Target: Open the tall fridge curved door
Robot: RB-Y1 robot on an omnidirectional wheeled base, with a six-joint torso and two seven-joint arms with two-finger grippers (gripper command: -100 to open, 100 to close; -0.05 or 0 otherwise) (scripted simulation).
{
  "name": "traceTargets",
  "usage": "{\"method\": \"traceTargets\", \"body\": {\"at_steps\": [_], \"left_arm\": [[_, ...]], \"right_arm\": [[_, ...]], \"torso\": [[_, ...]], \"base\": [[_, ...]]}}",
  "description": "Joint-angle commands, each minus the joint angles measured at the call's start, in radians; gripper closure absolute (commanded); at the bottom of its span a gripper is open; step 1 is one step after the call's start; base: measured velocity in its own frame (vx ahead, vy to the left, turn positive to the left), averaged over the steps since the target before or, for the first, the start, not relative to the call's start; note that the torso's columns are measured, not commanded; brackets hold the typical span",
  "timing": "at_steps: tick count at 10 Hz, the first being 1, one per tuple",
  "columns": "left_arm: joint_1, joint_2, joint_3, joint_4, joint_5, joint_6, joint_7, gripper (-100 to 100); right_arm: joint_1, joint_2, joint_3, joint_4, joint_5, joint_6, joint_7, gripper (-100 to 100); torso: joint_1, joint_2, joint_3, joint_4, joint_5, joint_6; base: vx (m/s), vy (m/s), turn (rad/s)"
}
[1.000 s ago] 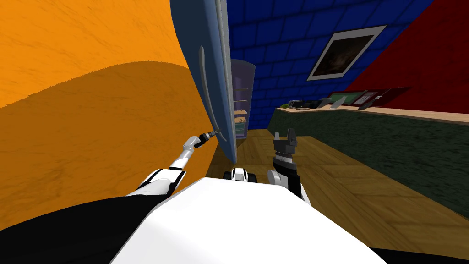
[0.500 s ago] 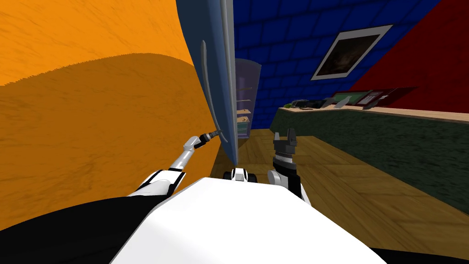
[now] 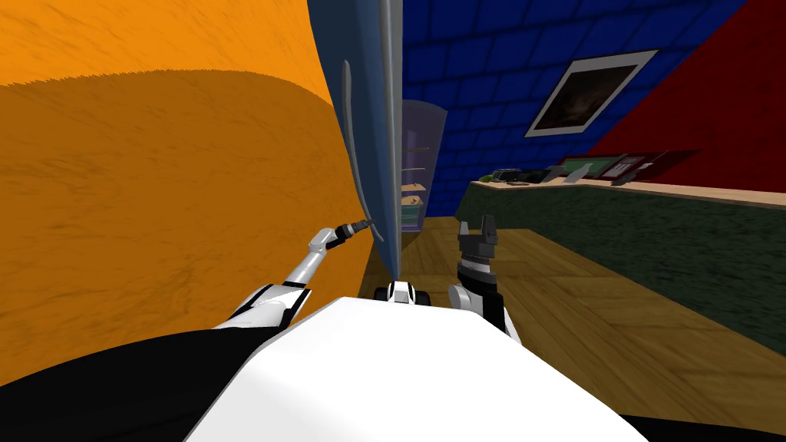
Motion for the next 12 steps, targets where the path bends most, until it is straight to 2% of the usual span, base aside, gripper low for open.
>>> {"method": "traceTargets", "body": {"at_steps": [1,5,6,7,8,12], "left_arm": [[-0.018,0.029,0.013,-0.018,-0.005,-0.004,0.053,-100],[-0.038,0.065,0.029,-0.046,-0.013,-0.013,0.12,-100],[-0.049,0.083,0.036,-0.06,-0.017,-0.017,0.153,-100],[-0.04,0.075,0.027,-0.053,-0.016,-0.02,0.133,-100],[-0.042,0.076,0.028,-0.053,-0.016,-0.022,0.138,0],[-0.042,0.076,0.028,-0.053,-0.016,-0.022,0.138,0]], "right_arm": [[0.0,0.0,0.0,0.0,0.0,0.0,0.0,0],[0.0,0.0,0.0,0.0,0.0,0.0,0.0,0],[0.0,0.0,0.0,0.0,0.0,0.0,0.0,0],[0.0,0.0,0.0,0.0,0.0,0.0,0.0,0],[0.0,0.0,0.0,0.0,0.0,0.0,0.0,0],[0.0,0.0,0.0,0.0,0.0,0.0,0.0,0]], "torso": [[-0.009,0.0,0.0,0.001,-0.004,0.003],[0.005,0.006,0.004,0.003,0.0,0.0],[0.006,0.007,0.005,0.002,0.001,0.0],[0.005,0.007,0.004,0.003,0.0,0.0],[0.005,0.007,0.005,0.002,0.001,0.0],[0.002,0.008,0.006,0.001,0.001,0.0]], "base": [[0.005,-0.081,0.034],[0.02,-0.051,0.027],[0.004,-0.043,0.046],[0.0,-0.023,0.011],[0.0,0.0,0.0],[0.0,0.0,0.0]]}}
